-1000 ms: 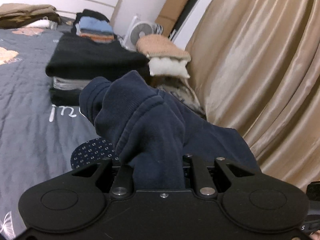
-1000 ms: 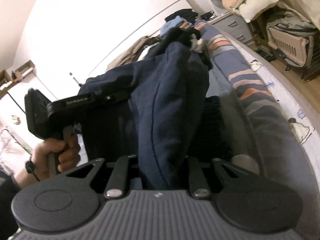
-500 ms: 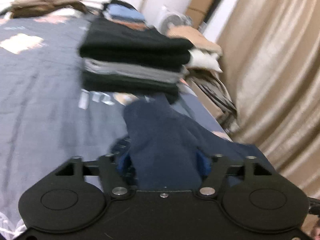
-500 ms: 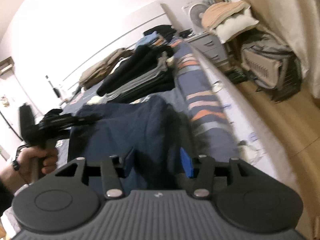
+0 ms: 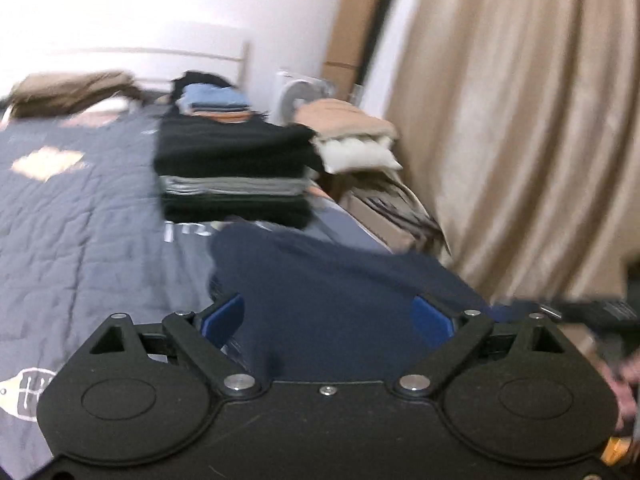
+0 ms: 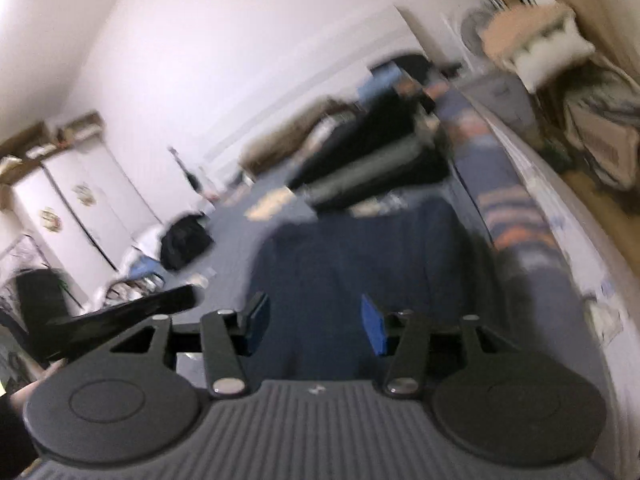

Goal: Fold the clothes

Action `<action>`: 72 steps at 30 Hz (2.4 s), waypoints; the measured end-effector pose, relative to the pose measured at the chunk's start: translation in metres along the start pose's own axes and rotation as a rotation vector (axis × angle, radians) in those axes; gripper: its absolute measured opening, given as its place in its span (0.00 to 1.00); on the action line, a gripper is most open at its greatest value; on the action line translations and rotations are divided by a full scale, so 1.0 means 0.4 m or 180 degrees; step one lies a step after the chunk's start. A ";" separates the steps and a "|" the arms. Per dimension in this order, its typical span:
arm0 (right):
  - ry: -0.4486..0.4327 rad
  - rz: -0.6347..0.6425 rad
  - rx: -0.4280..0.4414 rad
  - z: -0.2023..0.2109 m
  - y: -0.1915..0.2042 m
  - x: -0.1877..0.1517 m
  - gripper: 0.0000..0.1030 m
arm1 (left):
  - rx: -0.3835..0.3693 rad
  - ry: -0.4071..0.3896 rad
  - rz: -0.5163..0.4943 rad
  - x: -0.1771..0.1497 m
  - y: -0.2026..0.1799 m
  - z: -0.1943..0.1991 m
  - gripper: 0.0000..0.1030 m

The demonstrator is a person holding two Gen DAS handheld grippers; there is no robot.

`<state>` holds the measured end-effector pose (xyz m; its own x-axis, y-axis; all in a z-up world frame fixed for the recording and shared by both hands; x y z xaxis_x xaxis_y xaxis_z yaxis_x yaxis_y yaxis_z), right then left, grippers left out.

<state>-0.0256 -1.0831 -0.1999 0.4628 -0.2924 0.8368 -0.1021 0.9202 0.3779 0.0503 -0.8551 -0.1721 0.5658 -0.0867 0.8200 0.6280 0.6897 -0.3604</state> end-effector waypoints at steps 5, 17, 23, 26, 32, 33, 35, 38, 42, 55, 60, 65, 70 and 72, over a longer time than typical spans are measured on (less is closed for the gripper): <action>0.0220 0.0029 -0.0137 -0.025 -0.028 -0.043 0.48 | 0.0116 0.0089 -0.0583 -0.149 -0.080 0.038 0.87; 0.0176 0.0081 -0.0185 -0.019 -0.026 -0.029 0.49 | 0.0533 -0.0010 -0.2801 -0.390 -0.164 0.106 0.68; 0.0233 0.0120 -0.0171 -0.024 -0.015 -0.037 0.49 | 0.0786 -0.0109 -0.3536 -0.436 -0.156 0.088 0.45; 0.0255 0.0098 -0.0099 -0.026 -0.009 -0.039 0.49 | 0.0893 -0.0116 -0.3820 -0.454 -0.145 0.084 0.44; 0.0289 0.0135 -0.0121 -0.036 -0.010 -0.046 0.49 | 0.0947 0.0088 -0.3812 -0.473 -0.104 0.088 0.25; 0.0288 0.0132 -0.0120 -0.036 -0.010 -0.046 0.49 | 0.0950 0.0126 -0.3791 -0.475 -0.097 0.090 0.16; 0.0297 0.0125 -0.0106 -0.037 -0.011 -0.048 0.49 | 0.0941 0.0135 -0.3614 -0.467 -0.090 0.099 0.14; 0.0303 0.0104 -0.0099 -0.036 -0.014 -0.048 0.49 | 0.0893 0.0139 -0.3291 -0.460 -0.090 0.125 0.08; 0.0233 -0.0047 -0.0103 -0.024 -0.024 -0.036 0.49 | 0.0787 0.0217 -0.2923 -0.445 -0.088 0.154 0.10; -0.0031 -0.0214 -0.0301 -0.026 -0.150 0.150 0.50 | 0.0016 0.0182 0.0068 -0.141 0.013 0.126 0.49; 0.0142 -0.0266 -0.0306 -0.106 -0.232 0.162 0.51 | -0.0068 0.0231 0.0590 -0.087 0.079 0.068 0.51; 0.0216 -0.0493 -0.0324 -0.180 -0.284 0.117 0.51 | -0.0042 0.0246 0.0690 -0.078 0.113 0.011 0.56; 0.0196 -0.0786 -0.0222 -0.225 -0.306 0.097 0.51 | 0.0087 0.0207 0.0704 -0.021 0.148 -0.034 0.61; 0.0223 -0.0962 -0.0141 -0.240 -0.314 0.088 0.51 | 0.0117 0.0161 0.0729 0.022 0.167 -0.052 0.61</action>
<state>0.0882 -1.1839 -0.2560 0.5261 -0.5373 0.6592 0.0872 0.8051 0.5866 0.1082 -0.8246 -0.1982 0.7178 0.0398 0.6951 0.4610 0.7211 -0.5173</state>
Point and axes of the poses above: each gripper's, at about its wrist camera, not at the fingertips, and z roughly against the way its jaws point, y to its left, x to its top, the point moved 10 cm from there along -z, roughly the way its jaws point, and after that the axes turned 12 degrees about z, right-handed, at the moved point
